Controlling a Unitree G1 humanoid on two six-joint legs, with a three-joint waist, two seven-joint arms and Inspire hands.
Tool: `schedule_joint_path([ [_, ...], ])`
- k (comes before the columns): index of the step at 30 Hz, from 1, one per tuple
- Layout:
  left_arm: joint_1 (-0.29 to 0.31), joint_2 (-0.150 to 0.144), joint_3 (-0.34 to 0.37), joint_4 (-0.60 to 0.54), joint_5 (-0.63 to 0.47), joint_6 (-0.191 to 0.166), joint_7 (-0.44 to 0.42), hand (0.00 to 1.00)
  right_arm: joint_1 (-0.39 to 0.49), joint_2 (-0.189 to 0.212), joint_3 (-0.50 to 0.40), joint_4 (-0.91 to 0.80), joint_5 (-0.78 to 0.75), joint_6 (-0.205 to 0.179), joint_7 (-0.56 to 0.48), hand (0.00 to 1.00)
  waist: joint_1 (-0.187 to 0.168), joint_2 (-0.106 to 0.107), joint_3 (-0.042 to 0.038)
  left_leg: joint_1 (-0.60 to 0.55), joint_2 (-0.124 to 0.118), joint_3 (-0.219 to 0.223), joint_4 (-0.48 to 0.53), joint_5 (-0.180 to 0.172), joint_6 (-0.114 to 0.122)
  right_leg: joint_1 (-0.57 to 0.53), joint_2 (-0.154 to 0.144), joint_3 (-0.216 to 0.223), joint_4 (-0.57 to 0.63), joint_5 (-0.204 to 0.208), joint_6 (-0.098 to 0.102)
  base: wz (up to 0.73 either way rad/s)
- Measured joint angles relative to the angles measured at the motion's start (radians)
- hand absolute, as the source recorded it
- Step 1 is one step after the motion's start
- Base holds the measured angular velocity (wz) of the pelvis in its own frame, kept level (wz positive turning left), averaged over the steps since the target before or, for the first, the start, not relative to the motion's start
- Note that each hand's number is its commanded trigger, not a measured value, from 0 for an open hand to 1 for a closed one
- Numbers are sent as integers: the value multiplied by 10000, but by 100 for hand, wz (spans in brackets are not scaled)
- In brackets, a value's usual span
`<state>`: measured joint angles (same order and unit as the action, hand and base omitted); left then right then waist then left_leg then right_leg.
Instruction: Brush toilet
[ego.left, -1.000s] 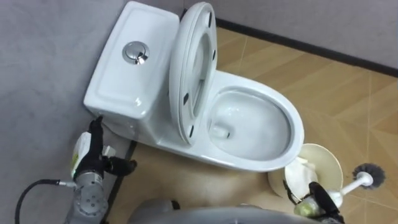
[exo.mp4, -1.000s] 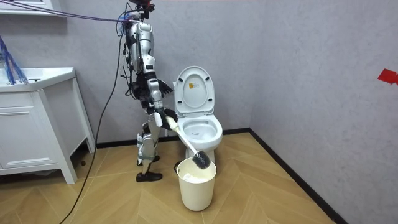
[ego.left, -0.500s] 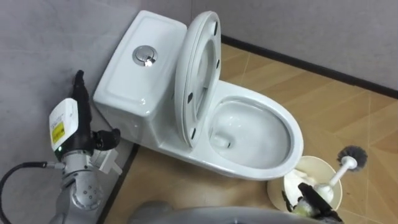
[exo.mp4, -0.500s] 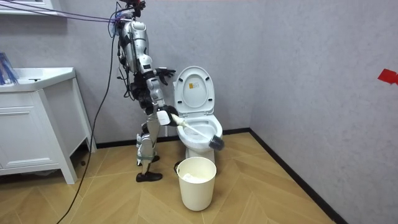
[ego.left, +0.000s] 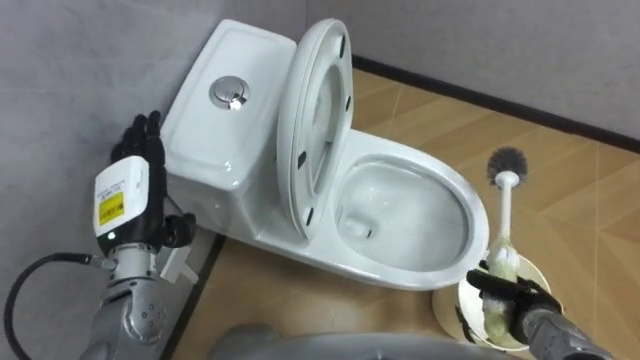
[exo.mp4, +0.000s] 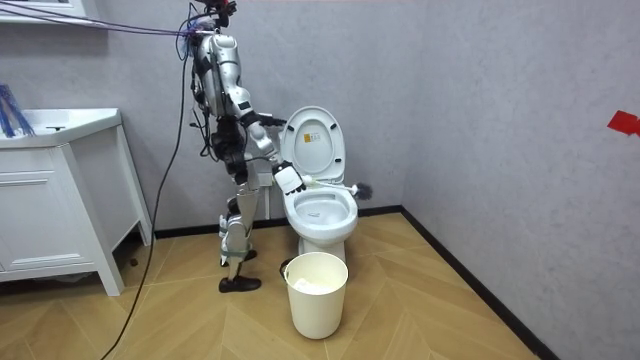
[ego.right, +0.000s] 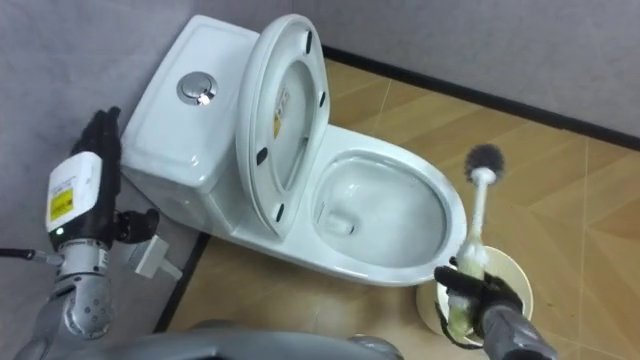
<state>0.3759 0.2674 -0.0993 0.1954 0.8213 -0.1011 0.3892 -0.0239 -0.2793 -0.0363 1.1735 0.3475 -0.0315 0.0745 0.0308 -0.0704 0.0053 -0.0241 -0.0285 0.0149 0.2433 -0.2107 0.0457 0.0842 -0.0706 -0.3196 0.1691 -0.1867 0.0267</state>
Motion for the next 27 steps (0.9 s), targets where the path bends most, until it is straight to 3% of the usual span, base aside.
schedule_joint_path([
  [4,-33,312,-420,141,0,-13,-554,0,-335,-284,479,-233,-2216,-27,119,100,-26,-135,57,-32,9,91,-69,12,3,-68,3,115,11,0,0,-7],
  [7,-192,369,-420,250,130,-116,-740,0,-565,-458,543,-422,-3988,-31,148,100,44,-199,38,-160,31,97,-65,20,13,-187,-10,123,11,0,0,0],
  [15,-882,1132,-751,367,179,-104,-1217,0,-1446,-870,1534,-934,-7085,-127,-10,100,272,-377,18,-406,38,138,-70,112,14,-512,-23,147,41,2,-2,0],
  [22,-1535,1178,-1040,621,357,36,-1245,0,-1496,-878,2308,-1112,-8952,-111,-189,100,356,-425,27,-754,5,97,-1,207,24,-769,-43,171,204,4,-7,6],
  [27,-2627,1205,-1431,1441,441,61,-1166,0,-1380,-889,3301,-968,-9817,-124,-198,100,451,-409,48,-1179,19,50,275,216,38,-1015,-29,201,217,36,-58,6],
])
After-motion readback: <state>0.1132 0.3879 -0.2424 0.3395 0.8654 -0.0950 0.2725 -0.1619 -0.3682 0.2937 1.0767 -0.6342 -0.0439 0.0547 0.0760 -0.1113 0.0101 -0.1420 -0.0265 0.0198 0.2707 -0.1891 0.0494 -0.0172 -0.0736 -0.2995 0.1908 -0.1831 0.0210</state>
